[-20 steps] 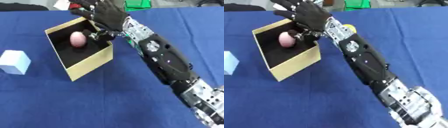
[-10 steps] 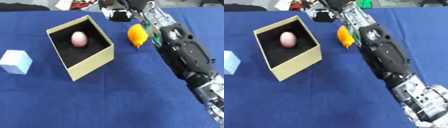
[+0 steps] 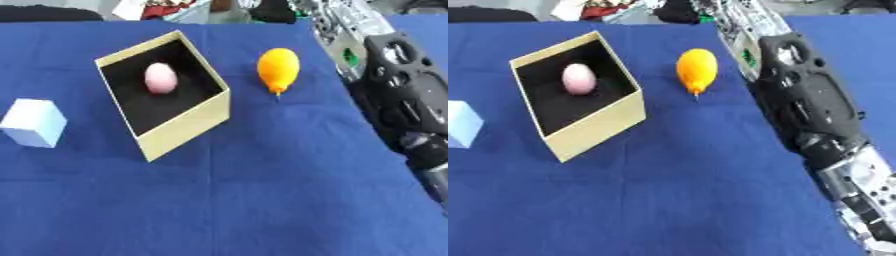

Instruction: Pick up objects on the table and place them in the box.

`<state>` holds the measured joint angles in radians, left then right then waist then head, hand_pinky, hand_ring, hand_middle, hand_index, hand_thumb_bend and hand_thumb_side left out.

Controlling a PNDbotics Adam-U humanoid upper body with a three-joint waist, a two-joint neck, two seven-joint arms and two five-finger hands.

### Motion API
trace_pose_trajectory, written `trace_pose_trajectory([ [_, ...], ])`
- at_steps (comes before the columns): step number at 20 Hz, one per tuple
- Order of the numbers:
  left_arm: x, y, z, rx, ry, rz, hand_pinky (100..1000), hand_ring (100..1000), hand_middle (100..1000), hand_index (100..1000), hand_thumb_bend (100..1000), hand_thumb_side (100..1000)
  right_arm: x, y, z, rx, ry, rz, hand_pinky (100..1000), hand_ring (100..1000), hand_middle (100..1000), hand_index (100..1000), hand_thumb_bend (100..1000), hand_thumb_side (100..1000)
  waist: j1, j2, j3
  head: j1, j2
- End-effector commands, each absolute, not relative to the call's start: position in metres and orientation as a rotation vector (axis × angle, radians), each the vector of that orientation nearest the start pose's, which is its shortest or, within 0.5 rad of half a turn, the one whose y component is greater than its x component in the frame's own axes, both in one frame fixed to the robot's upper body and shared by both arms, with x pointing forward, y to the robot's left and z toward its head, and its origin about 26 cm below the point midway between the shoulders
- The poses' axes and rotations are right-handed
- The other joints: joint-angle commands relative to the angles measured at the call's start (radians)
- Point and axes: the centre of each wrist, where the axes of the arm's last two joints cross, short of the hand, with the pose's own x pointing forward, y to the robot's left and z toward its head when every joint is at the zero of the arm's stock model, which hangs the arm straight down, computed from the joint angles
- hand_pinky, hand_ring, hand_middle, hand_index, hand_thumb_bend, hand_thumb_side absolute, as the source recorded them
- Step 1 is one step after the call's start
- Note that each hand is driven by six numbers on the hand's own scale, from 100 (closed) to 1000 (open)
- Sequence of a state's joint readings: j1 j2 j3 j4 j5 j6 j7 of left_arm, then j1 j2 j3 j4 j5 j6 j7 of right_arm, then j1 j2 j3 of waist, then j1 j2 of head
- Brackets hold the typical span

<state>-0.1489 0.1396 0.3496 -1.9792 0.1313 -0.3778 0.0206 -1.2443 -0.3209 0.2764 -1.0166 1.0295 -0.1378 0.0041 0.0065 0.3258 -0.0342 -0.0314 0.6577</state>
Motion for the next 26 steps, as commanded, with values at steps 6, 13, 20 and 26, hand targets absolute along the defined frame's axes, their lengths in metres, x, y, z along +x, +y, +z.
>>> trace_pose_trajectory([
  [6, 0.270, 0.338, 0.159, 0.331, -2.547, 0.137, 734, 654, 708, 805, 393, 1000, 0.463, -0.160, 0.345, 1.536, 2.567, -2.003, 982, 1000, 1000, 1000, 229, 511, 0.002, -0.024, -0.005, 0.004, -0.010],
  [13, 0.270, 0.338, 0.159, 0.333, -2.545, 0.135, 734, 653, 707, 804, 389, 1000, 0.463, -0.166, 0.343, 1.517, 2.545, -2.272, 1000, 1000, 1000, 1000, 229, 488, 0.002, -0.024, -0.007, 0.006, -0.011],
  [20, 0.270, 0.338, 0.159, 0.334, -2.544, 0.133, 734, 653, 703, 804, 385, 1000, 0.464, -0.169, 0.342, 1.474, 2.555, -2.460, 1000, 1000, 1000, 1000, 200, 466, 0.002, -0.023, -0.009, 0.006, -0.012],
  [26, 0.270, 0.338, 0.159, 0.334, -2.544, 0.133, 734, 652, 701, 804, 380, 1000, 0.466, -0.172, 0.337, 1.461, 2.504, -2.595, 1000, 1000, 1000, 1000, 233, 584, 0.002, -0.024, -0.011, 0.007, -0.014],
])
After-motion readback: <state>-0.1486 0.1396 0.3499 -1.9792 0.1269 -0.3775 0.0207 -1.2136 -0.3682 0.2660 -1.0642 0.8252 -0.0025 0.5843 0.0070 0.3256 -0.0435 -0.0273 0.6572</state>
